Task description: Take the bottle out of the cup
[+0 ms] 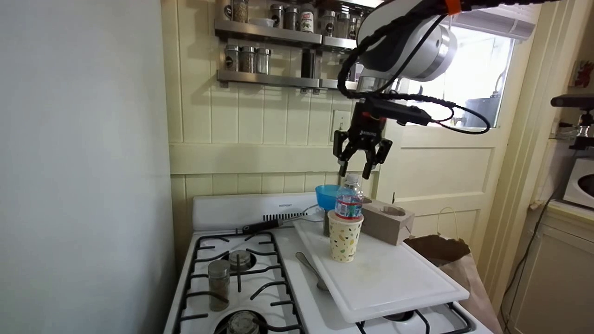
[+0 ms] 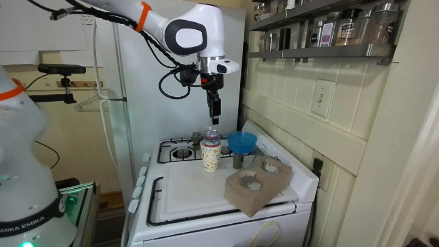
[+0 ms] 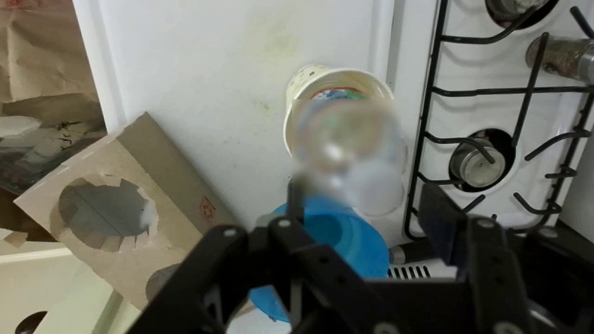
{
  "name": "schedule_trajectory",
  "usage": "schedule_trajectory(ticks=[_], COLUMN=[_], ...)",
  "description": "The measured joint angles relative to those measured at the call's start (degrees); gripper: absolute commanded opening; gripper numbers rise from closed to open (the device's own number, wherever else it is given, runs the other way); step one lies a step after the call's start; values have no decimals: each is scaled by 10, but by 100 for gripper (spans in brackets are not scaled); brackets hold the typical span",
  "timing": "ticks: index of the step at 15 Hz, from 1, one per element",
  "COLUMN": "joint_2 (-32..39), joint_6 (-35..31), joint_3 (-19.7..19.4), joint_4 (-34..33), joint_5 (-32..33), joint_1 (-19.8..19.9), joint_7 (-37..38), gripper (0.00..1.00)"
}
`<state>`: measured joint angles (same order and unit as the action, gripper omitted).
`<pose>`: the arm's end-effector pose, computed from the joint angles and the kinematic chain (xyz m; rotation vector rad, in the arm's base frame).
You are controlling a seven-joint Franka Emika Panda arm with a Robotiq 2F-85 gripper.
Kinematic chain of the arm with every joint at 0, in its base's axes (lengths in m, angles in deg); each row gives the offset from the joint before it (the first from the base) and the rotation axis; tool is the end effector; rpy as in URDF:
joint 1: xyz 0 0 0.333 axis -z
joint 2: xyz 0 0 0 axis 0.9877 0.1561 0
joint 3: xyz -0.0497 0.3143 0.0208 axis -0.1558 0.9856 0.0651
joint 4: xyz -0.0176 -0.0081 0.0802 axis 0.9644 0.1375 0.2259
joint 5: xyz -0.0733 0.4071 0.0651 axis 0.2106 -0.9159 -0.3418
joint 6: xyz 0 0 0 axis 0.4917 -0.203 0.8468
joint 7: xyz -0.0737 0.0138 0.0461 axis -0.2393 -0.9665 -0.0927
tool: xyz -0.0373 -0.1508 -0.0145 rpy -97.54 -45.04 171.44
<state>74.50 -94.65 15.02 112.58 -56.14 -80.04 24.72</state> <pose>0.5245 0.0168 0.4016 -3.0248 0.3500 -0.1746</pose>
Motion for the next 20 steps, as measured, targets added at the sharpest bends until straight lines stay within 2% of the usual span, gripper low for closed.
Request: schedule_trajectory(ticks=[2,4,6,7,9,10,11,12,13,14,15,17,18,20], joint_2=[9,16,19,20,18,17,15,12,9,6,4,0,0,-1], joint_6=[0,0,1,4,13,17,22,27,30,31,31,31,31,31], joint_3=[1,2,4,4,3,2,0,-1,-2,-2,-2,-2,-2,-2], joint_4=[-10,-18,-19,-19,-17,-15,-14,-13,-11,-10,-9,-8,-8,-8], joint_5=[0,0,2,3,4,4,4,4,4,4,4,4,4,4], joint_1=[-3,-6,-8,-8,-8,-7,-7,-7,-6,-5,-5,-5,-5,-5], joint_7=[0,0,1,1,3,5,8,11,13,15,16,16,16,16], gripper=[63,72,76,75,70,64,64,60,51,54,48,47,37,30])
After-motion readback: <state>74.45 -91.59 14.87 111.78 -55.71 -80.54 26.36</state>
